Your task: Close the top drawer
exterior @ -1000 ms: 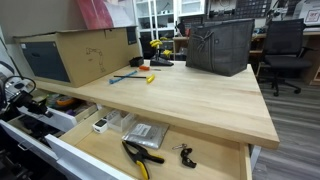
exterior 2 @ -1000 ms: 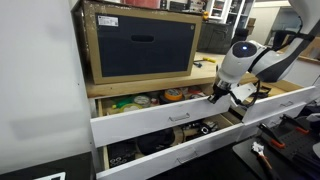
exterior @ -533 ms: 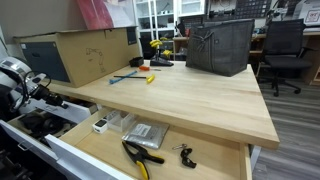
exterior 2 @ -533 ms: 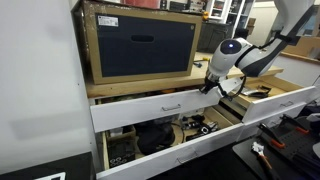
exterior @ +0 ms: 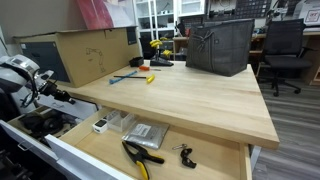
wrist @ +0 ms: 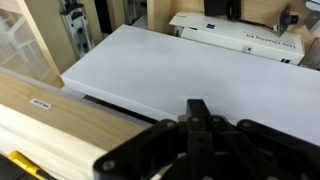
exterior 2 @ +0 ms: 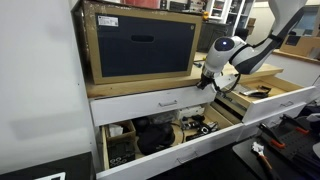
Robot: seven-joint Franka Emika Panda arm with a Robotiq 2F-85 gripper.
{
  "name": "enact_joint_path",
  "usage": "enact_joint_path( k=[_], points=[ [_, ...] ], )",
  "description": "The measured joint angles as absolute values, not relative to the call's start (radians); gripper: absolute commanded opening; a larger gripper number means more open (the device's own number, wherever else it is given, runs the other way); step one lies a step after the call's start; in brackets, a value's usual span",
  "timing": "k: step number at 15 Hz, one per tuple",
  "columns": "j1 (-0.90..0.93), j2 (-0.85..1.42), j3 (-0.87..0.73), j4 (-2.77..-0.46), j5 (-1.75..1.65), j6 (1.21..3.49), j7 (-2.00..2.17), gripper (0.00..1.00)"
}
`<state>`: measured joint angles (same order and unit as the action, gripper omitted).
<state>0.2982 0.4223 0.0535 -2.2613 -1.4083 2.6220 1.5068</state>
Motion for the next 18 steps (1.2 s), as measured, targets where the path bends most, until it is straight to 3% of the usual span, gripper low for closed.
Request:
enact_joint_path(
  k=[12, 18],
  points=[
    [0.280, 0.430, 0.051, -2.236, -1.381, 2.622, 1.498, 0.00],
    [0.148, 0.378, 0.252, -2.343, -0.919, 2.635, 1.155, 0.00]
  ],
)
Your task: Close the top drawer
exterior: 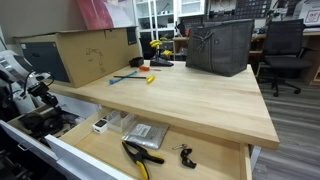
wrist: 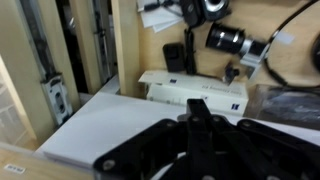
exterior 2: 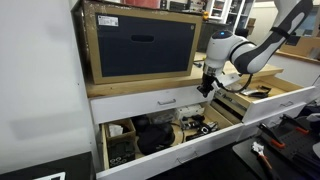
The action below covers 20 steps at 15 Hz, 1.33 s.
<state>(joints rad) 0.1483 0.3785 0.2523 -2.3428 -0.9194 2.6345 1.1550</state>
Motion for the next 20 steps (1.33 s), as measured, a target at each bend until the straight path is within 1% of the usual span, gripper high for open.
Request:
enact_joint_path(
  k=[5, 8, 9, 12, 15, 20],
  points=[
    [-0.074, 0.282, 0.566, -2.445, -0.476, 2.573, 0.833, 0.00],
    [-0.154, 0.204, 0.672, -2.446, -0.244, 2.459, 0.656, 0.00],
    [-0.140, 0.171, 0.659, -2.442, -0.168, 2.417, 0.598, 0.00],
    [-0.013, 0.064, 0.522, -2.419, -0.021, 2.262, 0.465, 0.00],
    [0.080, -0.023, 0.403, -2.394, 0.001, 2.116, 0.412, 0.00],
    [0.125, -0.113, 0.302, -2.357, -0.037, 1.995, 0.336, 0.00]
  ],
)
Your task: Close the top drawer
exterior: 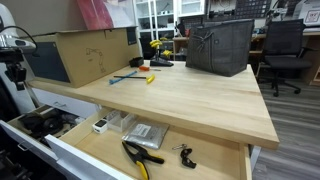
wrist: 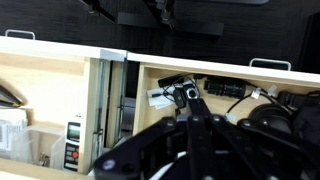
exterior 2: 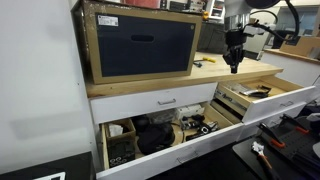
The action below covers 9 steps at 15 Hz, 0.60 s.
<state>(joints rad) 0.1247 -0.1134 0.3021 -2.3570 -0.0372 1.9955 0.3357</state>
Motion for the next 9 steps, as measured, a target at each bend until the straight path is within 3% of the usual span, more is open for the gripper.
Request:
enact_joint_path(
  k=[9],
  points=[
    [0.101, -0.115, 0.170, -2.265, -0.105, 1.983, 0.319, 0.00]
  ],
)
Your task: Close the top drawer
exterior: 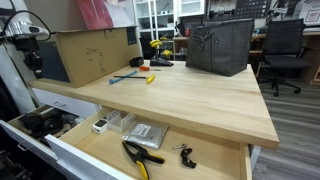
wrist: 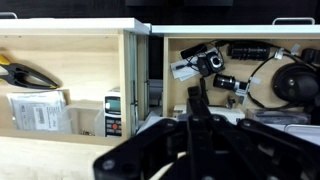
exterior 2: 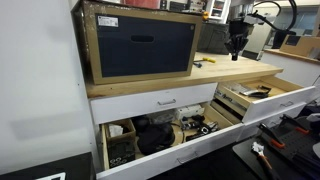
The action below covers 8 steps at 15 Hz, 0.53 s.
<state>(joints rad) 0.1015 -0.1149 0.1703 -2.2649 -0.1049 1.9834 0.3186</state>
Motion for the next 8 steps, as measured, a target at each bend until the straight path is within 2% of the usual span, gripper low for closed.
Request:
enact_joint_path(
  k=[8],
  points=[
    [0.064, -0.063, 0.098, -2.134, -0.106, 1.950, 0.319, 0.00]
  ],
)
